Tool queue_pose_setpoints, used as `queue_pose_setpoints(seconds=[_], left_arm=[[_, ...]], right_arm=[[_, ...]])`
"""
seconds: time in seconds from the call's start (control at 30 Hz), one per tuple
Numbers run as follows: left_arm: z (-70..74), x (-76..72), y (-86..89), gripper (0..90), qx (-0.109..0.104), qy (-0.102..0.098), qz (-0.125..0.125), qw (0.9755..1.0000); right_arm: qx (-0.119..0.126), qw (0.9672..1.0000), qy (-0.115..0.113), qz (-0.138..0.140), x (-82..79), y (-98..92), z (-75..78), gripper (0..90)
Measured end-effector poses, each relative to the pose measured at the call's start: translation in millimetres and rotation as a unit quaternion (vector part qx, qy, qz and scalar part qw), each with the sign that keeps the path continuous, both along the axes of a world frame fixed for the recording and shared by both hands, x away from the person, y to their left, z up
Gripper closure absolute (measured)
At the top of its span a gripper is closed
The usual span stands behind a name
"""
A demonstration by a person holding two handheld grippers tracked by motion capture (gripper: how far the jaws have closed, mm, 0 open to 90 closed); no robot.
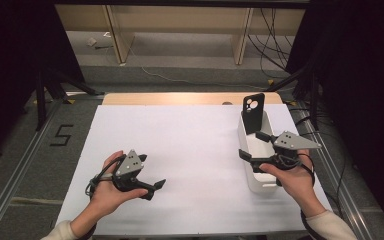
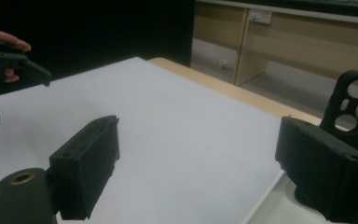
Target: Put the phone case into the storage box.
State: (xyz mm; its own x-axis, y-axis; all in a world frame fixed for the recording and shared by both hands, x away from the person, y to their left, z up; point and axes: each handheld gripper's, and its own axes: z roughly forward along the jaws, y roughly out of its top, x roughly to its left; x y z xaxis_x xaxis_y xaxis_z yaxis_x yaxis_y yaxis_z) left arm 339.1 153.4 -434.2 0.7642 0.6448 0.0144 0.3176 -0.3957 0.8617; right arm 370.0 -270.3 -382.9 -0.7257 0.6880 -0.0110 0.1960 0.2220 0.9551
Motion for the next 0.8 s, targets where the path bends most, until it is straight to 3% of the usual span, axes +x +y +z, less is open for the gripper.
queue_pose_setpoints(seconds=[0.8], left_arm=[[0.1,-0.1,-0.2,0.2,-0.001,0.000,0.000,1.0000]], right_arm=[[-0.009,0.9999,0.013,0.005,-18.6,-9.5,-14.6,14.7]])
